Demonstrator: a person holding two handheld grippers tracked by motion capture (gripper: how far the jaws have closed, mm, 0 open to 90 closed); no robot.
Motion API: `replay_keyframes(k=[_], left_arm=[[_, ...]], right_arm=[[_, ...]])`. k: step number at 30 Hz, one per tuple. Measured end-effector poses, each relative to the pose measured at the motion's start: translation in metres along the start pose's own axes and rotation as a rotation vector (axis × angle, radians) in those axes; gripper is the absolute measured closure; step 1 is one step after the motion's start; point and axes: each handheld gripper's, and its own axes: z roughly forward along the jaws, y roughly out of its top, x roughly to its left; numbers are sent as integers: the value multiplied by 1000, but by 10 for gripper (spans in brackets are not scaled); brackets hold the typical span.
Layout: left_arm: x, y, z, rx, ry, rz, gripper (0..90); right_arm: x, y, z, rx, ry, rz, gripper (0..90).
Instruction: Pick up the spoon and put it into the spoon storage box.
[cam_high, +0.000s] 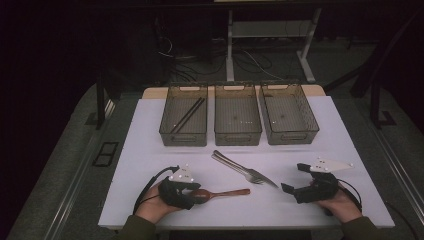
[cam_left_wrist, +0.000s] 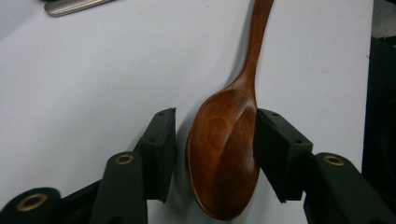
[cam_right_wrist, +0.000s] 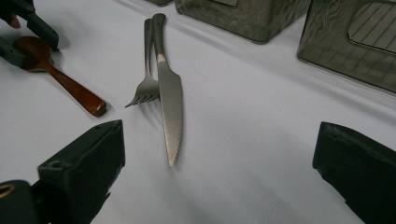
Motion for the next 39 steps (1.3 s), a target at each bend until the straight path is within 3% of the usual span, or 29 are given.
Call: replay_keyframes(k=[21,33,39], left_arm=[[-7,2,0,35,-50,65,655],[-12,6,1,68,-48,99,763],[-13,7,1,76,-43,86,774]], right_arm=[[1,0,1,7,-7,-9,17],[1,0,1,9,-7,-11,18],[1,0,1,9,-7,-11,17]])
